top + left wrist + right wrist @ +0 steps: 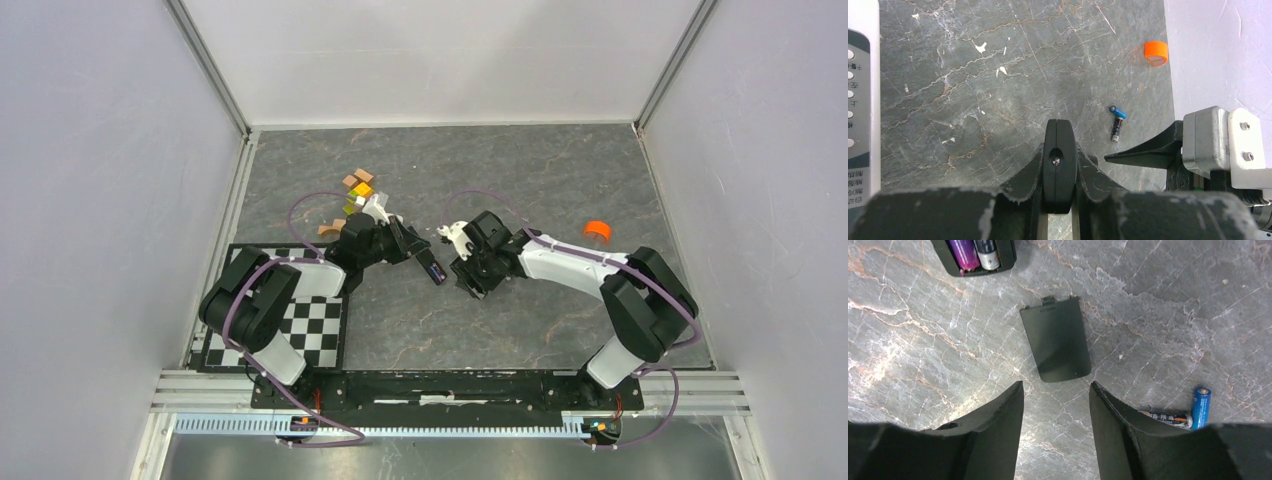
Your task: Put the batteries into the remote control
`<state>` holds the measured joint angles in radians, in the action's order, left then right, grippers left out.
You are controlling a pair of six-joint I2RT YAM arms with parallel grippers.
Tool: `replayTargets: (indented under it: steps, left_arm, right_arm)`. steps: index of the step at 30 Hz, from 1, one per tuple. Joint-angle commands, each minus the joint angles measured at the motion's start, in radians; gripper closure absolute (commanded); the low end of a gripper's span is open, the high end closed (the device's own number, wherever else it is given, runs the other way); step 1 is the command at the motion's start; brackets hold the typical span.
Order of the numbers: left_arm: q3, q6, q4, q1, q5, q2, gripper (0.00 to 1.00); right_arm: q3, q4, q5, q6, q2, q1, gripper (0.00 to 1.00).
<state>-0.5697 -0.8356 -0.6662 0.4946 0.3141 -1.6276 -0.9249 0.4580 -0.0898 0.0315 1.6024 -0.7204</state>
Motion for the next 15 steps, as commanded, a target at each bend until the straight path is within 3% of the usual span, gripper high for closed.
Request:
replayTargets:
  steps: [1, 11, 15]
  left_arm:
    - [-0.015, 0.039, -0.024, 0.009, -0.034, -0.001, 0.98]
    - [0.026, 0.006, -0.057, 0.016, -0.073, 0.003, 0.97]
    - [0.039, 0.01, -0.055, 0.017, -0.084, 0.019, 0.96]
  right_arm:
    - [-0.086, 0.032, 0.033, 0.035, 0.054, -0.012, 0.42]
    - [-0.155, 0.014, 0.036, 0.062, 0.155, -0.027, 0.38]
    - [-0.186, 0.042, 0.029, 0.063, 0.206, -0.027, 0.44]
